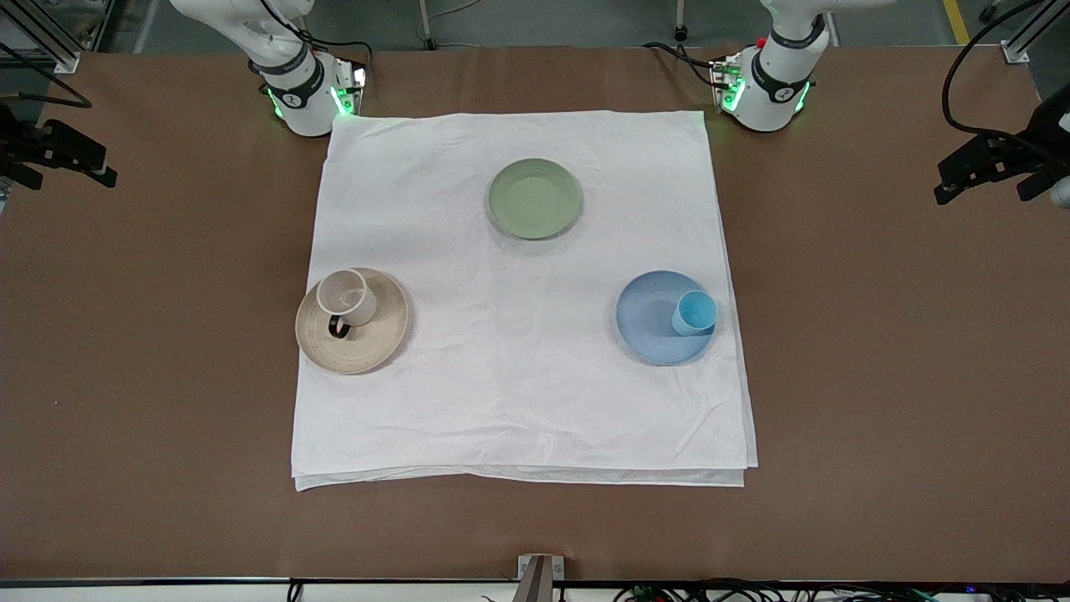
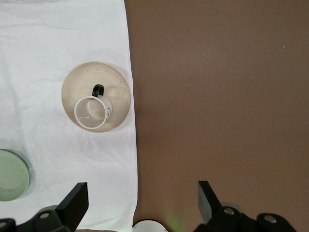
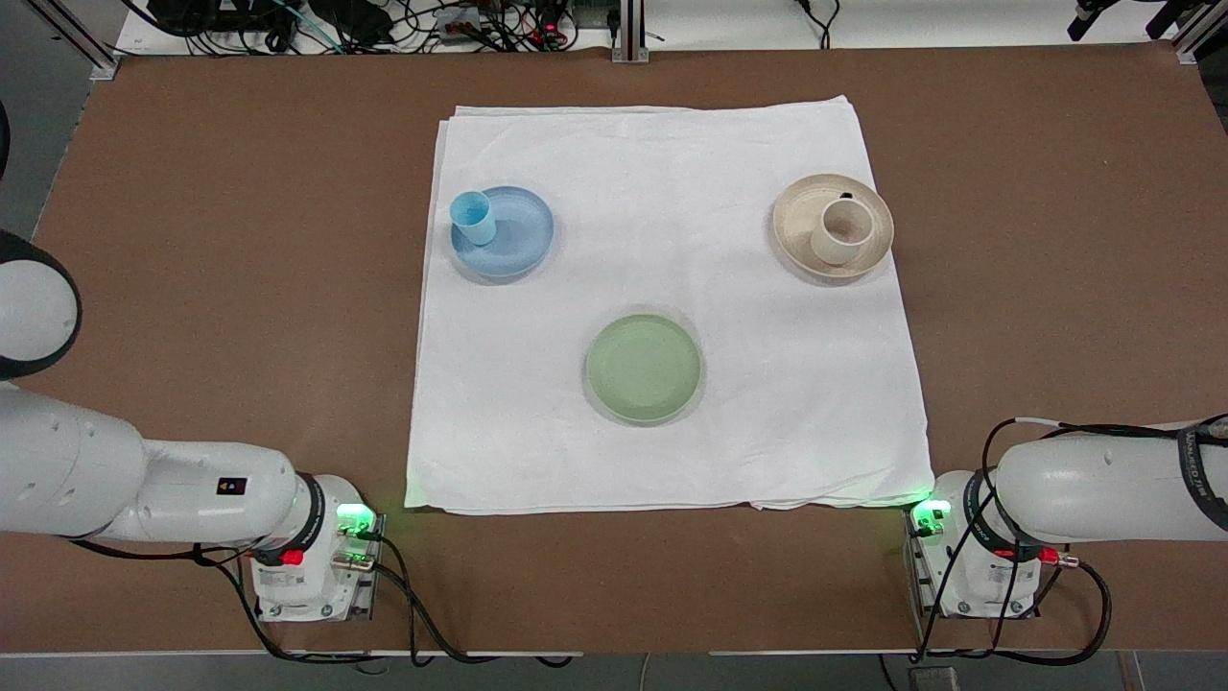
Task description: Place blue cup in blue plate and white mug in gray plate
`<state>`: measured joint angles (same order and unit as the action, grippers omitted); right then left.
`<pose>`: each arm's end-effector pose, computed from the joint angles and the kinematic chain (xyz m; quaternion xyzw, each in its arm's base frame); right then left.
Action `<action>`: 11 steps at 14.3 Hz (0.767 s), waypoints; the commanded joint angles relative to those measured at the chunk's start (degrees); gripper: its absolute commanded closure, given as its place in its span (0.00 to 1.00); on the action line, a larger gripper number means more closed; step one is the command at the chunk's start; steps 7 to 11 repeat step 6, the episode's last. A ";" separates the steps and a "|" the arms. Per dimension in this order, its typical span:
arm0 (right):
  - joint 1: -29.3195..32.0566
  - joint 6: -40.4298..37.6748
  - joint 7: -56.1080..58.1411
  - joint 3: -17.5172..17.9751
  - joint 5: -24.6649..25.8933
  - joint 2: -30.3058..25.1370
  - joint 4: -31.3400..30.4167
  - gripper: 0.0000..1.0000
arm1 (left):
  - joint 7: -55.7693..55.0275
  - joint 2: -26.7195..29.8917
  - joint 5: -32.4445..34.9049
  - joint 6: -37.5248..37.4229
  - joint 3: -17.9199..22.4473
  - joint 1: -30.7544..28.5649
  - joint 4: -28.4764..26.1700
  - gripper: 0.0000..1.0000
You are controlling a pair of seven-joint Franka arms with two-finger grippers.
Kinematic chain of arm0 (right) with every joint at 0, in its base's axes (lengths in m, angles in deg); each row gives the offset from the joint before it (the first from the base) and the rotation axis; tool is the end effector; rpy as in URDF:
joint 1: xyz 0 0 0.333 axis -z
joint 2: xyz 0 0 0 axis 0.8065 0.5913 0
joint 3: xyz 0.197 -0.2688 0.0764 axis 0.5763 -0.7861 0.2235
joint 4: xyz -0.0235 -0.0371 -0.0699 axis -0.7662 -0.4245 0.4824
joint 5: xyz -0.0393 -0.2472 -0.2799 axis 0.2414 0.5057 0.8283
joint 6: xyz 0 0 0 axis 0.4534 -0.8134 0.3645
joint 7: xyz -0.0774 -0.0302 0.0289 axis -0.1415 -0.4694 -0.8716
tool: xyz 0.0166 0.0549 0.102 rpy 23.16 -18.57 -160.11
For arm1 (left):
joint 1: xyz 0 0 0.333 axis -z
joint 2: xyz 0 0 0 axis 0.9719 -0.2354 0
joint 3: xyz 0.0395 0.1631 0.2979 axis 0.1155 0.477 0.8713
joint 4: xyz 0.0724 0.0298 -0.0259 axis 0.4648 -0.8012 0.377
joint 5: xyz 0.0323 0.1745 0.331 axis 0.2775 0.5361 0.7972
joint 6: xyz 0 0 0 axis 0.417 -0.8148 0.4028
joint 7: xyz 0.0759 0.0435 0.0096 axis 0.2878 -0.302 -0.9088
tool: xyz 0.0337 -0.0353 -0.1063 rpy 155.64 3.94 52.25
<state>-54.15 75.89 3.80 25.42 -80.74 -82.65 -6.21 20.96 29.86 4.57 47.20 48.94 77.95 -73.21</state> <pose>0.4881 -0.0336 0.6633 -0.9993 -0.0133 0.0339 0.0128 0.5218 -0.0228 0.6819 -0.9999 -0.0083 0.0000 0.0119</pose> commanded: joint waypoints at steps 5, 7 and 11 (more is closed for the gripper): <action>0.93 0.50 4.21 0.47 0.57 -1.47 -2.04 0.00 | 1.14 -0.38 0.22 0.06 -1.30 0.73 -0.31 0.00; 0.93 0.41 4.21 0.47 0.57 -1.47 -1.95 0.00 | 1.14 -0.29 0.22 0.06 -1.39 0.64 -0.31 0.00; 0.93 0.41 4.21 0.47 0.57 -1.47 -1.95 0.00 | 1.14 -0.29 0.22 0.06 -1.39 0.64 -0.31 0.00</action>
